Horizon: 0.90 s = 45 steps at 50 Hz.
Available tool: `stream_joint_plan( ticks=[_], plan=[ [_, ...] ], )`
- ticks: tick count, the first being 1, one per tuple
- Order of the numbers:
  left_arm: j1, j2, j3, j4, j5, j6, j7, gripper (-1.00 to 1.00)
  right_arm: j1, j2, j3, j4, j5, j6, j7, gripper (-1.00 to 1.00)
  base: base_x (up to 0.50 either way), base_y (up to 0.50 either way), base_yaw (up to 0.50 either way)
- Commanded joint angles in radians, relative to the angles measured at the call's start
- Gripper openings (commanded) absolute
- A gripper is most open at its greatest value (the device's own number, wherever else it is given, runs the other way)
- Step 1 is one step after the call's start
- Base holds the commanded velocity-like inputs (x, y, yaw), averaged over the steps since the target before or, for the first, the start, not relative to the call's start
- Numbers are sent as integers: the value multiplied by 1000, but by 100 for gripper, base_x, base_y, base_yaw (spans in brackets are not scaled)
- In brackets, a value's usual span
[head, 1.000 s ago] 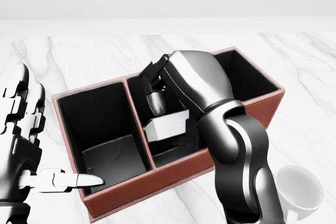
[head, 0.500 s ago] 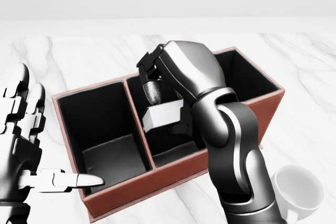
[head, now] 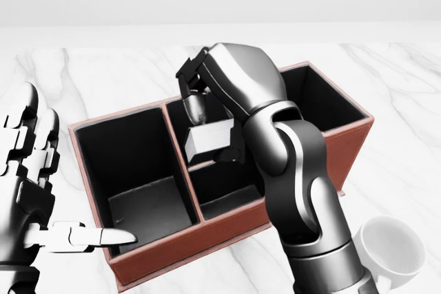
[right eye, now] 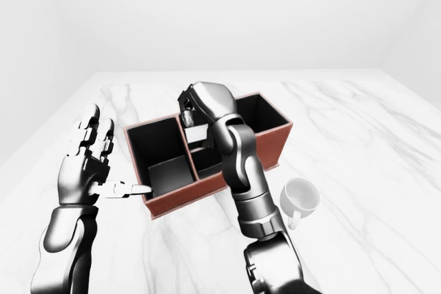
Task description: Pick up the book and place it in the front compartment of the caddy.
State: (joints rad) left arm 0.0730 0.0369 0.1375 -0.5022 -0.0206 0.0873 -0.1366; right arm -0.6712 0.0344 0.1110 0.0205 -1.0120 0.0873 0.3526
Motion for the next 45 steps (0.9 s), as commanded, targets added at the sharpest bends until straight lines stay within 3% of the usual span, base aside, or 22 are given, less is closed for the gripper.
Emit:
stream_joint_plan(
  ticks=[1, 45],
  plan=[
    [0, 0, -2, -2, 2, 0, 1, 100, -46, 0, -8, 55, -18, 0, -49, -100, 0, 0, 0],
    [-2, 1, 4, -9, -2, 0, 1, 100, -191, -13, -16, 390, -3, 0, -218, -100, 0, 0, 0]
  ],
)
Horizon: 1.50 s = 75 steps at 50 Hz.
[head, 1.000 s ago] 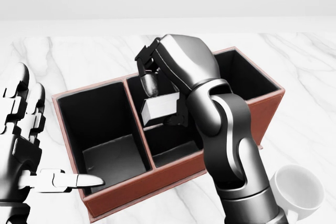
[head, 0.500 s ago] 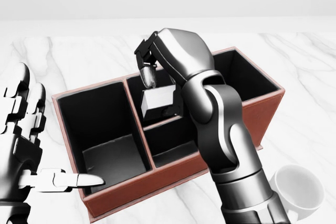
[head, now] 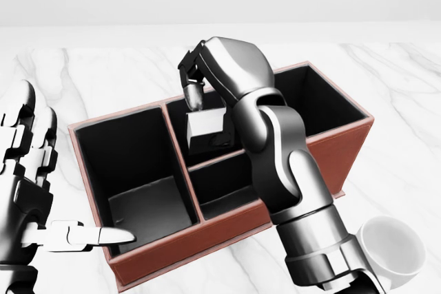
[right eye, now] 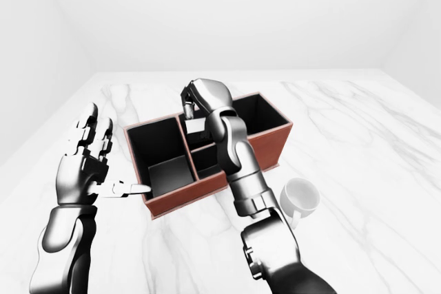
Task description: Pick up the book and place it in the front compartment of the caddy.
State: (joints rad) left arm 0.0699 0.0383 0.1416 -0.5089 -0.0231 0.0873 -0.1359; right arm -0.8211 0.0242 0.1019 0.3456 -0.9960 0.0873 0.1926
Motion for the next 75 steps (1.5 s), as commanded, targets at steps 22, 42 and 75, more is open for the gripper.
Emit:
stream_joint_plan(
  ticks=[22, 42, 75],
  plan=[
    [1, 1, 1, -2, 0, 0, -4, 100, -97, 7, -3, 168, -11, 0, -104, -100, 0, 0, 0],
    [-1, 0, 0, 0, 0, 0, -4, 100, -123, 20, 3, 206, -18, 0, -116, -100, 0, 0, 0],
    [3, 0, 3, -28, -2, 0, -8, 100, -212, 6, -3, 489, 13, -50, -270, -100, 0, 0, 0]
  ],
)
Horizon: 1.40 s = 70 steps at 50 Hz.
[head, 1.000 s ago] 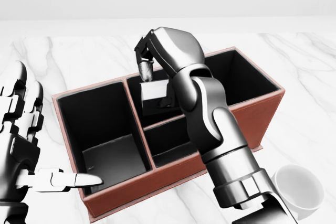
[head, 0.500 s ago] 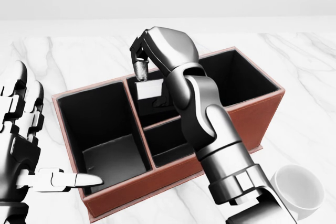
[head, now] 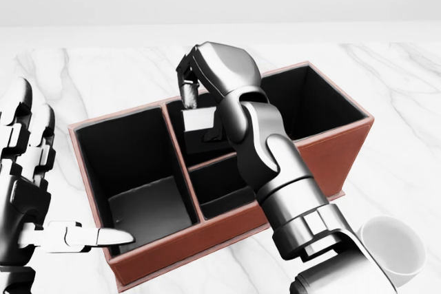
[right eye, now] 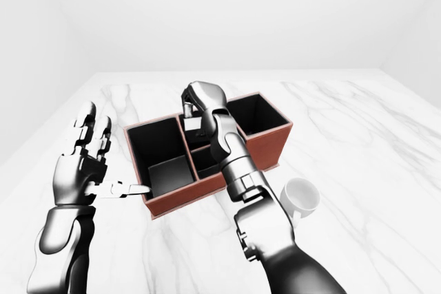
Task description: Pick up the book and place it in the front compartment of the caddy.
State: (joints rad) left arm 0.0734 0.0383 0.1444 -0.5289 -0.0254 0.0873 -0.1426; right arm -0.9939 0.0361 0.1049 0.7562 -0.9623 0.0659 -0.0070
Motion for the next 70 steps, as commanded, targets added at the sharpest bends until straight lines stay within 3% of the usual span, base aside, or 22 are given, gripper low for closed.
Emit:
stream_joint_plan(
  ticks=[1, 31, 47, 70],
  plan=[
    [0, -1, 0, -6, 1, 0, -1, 100, -41, -6, -6, 85, -20, -31, -74, -100, 0, 0, 0],
    [4, -1, -4, -8, 0, 0, -2, 100, -49, 1, 1, 97, -32, -76, -98, -100, 0, 0, 0],
    [8, -2, -7, -13, 5, 0, -6, 100, -64, -6, 4, 152, -44, -153, -154, -100, 0, 0, 0],
    [8, -2, -7, -11, 7, 0, -9, 100, -84, -26, 8, 309, -79, -153, -235, -100, 0, 0, 0]
  ],
)
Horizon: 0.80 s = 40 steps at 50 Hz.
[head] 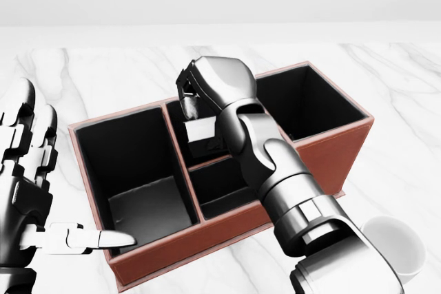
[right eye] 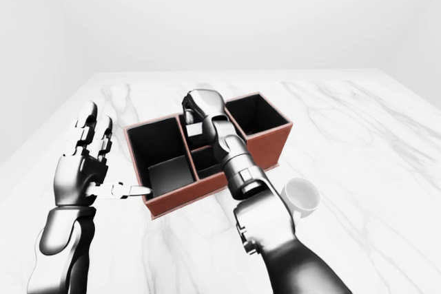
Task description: Pick up the book and place it in the front compartment of the caddy.
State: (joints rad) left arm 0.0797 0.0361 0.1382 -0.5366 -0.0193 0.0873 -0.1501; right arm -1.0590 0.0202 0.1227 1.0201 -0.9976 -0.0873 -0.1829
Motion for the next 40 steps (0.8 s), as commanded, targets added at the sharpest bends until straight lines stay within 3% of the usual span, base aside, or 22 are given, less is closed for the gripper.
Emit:
stream_joint_plan(
  ticks=[1, 40],
  plan=[
    [1, 0, 0, -2, 1, 0, -2, 100, -18, -11, -10, 48, -45, 0, -61, -100, 0, 0, 0],
    [3, -1, -6, -6, 13, 0, -9, 100, -27, 10, -8, 39, -37, 0, -71, -100, 0, 0, 0]
  ],
)
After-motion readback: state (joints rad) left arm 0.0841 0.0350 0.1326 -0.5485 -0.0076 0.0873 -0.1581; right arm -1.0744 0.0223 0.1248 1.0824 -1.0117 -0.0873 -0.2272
